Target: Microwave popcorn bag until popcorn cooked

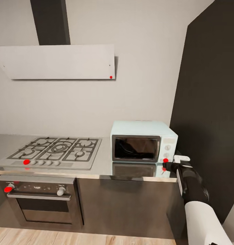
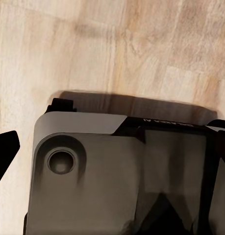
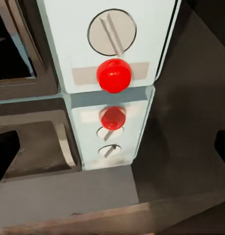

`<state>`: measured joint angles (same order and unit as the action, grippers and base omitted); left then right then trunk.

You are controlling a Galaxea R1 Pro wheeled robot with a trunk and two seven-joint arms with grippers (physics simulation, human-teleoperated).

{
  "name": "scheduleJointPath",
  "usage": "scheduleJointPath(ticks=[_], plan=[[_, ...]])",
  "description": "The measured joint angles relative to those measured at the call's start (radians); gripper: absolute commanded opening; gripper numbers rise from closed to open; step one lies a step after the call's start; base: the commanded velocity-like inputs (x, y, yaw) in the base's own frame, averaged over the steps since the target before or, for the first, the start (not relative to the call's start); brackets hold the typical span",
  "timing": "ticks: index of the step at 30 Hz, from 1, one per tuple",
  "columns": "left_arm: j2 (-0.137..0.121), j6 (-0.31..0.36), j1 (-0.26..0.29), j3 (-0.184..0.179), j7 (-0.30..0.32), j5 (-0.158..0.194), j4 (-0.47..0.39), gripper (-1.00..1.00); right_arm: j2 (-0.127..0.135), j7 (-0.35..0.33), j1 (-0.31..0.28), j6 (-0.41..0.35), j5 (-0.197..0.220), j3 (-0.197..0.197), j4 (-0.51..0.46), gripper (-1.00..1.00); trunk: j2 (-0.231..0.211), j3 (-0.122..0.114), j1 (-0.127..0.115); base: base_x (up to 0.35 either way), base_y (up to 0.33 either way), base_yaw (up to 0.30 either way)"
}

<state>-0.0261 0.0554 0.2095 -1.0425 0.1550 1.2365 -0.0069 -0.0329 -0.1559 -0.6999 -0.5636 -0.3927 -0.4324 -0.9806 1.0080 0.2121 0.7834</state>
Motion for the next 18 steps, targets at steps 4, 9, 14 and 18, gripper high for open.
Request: scheduleJointPath(ticks=[4, 9, 14, 18], plan=[[-0.001, 0.0, 0.0, 0.0, 0.0, 0.0, 0.0, 1.0, -0.004, 0.002, 0.0, 0.002, -0.001, 0.001, -0.001, 1.0, 0.0, 0.0, 0.0, 0.0, 0.0, 0.0], [0.0, 0.0, 0.0, -0.001, 0.0, 0.0, -0.001, 1.0, -0.004, 0.001, 0.0, 0.019, 0.01, -0.002, 0.009, 1.0, 0.0, 0.0, 0.0, 0.001, 0.0, 0.0], [0.001, 0.0, 0.0, 0.0, 0.0, 0.0, -0.001, 1.0, 0.0, -0.004, 0.0, 0.05, 0.018, -0.003, 0.022, 1.0, 0.0, 0.0, 0.0, 0.193, 0.0, 0.0], [-0.001, 0.0, 0.0, 0.0, 0.0, 0.0, -0.001, 1.0, 0.0, -0.004, 0.0, 0.053, 0.021, -0.004, 0.028, 1.0, 0.0, 0.0, -0.001, 0.302, 0.0, 0.0]])
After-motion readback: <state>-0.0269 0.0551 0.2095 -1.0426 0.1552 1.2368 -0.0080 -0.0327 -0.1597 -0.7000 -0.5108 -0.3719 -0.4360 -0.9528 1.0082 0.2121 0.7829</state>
